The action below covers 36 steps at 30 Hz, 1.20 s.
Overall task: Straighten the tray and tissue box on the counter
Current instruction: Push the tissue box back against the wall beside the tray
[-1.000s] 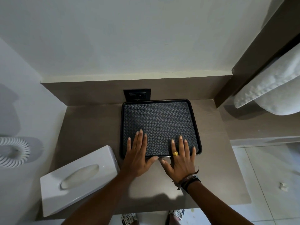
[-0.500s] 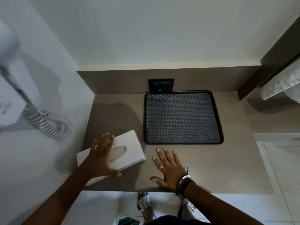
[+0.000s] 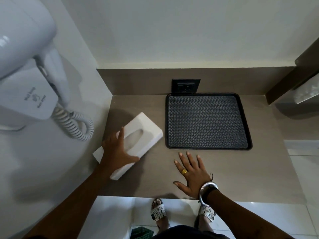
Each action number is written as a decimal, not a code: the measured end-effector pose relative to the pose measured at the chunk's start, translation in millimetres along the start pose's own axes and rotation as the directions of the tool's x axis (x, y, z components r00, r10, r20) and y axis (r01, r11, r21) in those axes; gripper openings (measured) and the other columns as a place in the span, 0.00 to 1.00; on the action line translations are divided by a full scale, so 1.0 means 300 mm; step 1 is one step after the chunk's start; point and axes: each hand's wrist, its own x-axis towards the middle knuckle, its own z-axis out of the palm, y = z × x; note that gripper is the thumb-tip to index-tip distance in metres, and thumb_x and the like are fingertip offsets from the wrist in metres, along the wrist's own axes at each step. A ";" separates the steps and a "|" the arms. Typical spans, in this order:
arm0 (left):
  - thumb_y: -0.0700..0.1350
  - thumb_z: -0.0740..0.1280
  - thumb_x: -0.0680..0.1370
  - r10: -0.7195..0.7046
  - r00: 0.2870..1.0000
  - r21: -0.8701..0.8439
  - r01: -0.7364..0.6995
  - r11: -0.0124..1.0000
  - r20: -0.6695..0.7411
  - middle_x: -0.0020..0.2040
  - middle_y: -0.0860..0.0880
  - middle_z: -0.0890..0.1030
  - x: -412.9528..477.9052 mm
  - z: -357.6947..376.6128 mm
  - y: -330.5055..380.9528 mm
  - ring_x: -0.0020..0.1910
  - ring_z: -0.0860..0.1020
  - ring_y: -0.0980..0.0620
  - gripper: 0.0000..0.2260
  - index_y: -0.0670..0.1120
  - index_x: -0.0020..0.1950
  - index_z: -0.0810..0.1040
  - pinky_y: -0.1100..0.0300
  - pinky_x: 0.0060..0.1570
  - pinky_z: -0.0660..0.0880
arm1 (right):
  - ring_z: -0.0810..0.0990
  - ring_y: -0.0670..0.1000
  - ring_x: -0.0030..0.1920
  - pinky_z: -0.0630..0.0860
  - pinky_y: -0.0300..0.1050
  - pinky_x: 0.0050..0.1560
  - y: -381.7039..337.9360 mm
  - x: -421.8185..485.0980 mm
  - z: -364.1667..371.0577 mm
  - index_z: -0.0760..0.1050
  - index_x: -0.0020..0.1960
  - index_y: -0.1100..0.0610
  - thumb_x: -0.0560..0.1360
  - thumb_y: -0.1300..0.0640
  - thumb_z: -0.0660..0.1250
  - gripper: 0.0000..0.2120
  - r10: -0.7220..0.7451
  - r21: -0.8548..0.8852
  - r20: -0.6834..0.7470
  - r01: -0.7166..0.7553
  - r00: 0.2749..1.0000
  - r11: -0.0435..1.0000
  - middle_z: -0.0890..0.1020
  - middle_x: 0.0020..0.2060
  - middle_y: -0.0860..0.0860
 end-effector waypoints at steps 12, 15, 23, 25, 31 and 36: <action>0.68 0.76 0.59 -0.502 0.854 -0.269 0.456 0.848 -0.136 0.76 0.34 0.61 0.299 -0.030 0.125 0.75 0.60 0.33 0.59 0.46 0.80 0.50 0.38 0.74 0.56 | 0.61 0.62 0.76 0.53 0.66 0.71 0.010 0.014 0.017 0.61 0.77 0.49 0.73 0.33 0.57 0.36 0.015 0.012 0.017 -0.016 1.000 1.000 0.61 0.77 0.54; 0.69 0.75 0.58 -0.537 0.829 -0.265 0.489 0.831 -0.153 0.73 0.34 0.64 0.311 -0.008 0.137 0.72 0.64 0.33 0.58 0.44 0.79 0.53 0.38 0.72 0.58 | 0.62 0.62 0.75 0.56 0.67 0.71 0.015 0.018 0.020 0.62 0.77 0.49 0.73 0.33 0.57 0.36 0.017 0.017 0.022 -0.017 1.000 1.000 0.62 0.77 0.54; 0.79 0.57 0.65 -0.266 0.933 -0.098 0.249 0.963 -0.244 0.80 0.33 0.50 0.230 0.044 0.117 0.80 0.49 0.33 0.55 0.44 0.80 0.50 0.38 0.76 0.43 | 0.66 0.63 0.73 0.57 0.66 0.69 0.016 0.022 0.013 0.66 0.75 0.49 0.72 0.32 0.58 0.36 0.018 -0.012 0.041 -0.017 0.999 1.000 0.66 0.75 0.55; 0.80 0.52 0.65 -0.033 0.961 0.068 0.053 0.996 -0.276 0.81 0.35 0.51 0.178 0.063 0.068 0.80 0.51 0.35 0.54 0.46 0.80 0.53 0.40 0.77 0.44 | 0.66 0.63 0.73 0.56 0.66 0.69 0.015 0.022 0.012 0.66 0.75 0.49 0.72 0.32 0.58 0.36 0.018 -0.013 0.041 -0.018 0.999 1.000 0.66 0.75 0.55; 0.81 0.49 0.65 0.133 0.962 0.228 -0.078 0.970 -0.240 0.81 0.37 0.55 0.140 0.077 -0.001 0.80 0.55 0.37 0.54 0.47 0.81 0.56 0.39 0.77 0.53 | 0.64 0.63 0.74 0.54 0.66 0.70 0.011 0.024 0.006 0.64 0.76 0.48 0.73 0.31 0.56 0.36 0.024 -0.029 0.078 -0.021 0.997 0.999 0.65 0.76 0.54; 0.80 0.54 0.65 0.072 0.971 0.205 -0.024 0.978 -0.229 0.80 0.37 0.57 0.178 0.049 0.013 0.79 0.58 0.36 0.53 0.47 0.80 0.57 0.37 0.76 0.55 | 0.61 0.62 0.76 0.53 0.66 0.71 0.009 0.025 0.008 0.62 0.76 0.48 0.73 0.29 0.55 0.37 0.039 -0.024 0.086 -0.037 0.996 0.999 0.62 0.77 0.54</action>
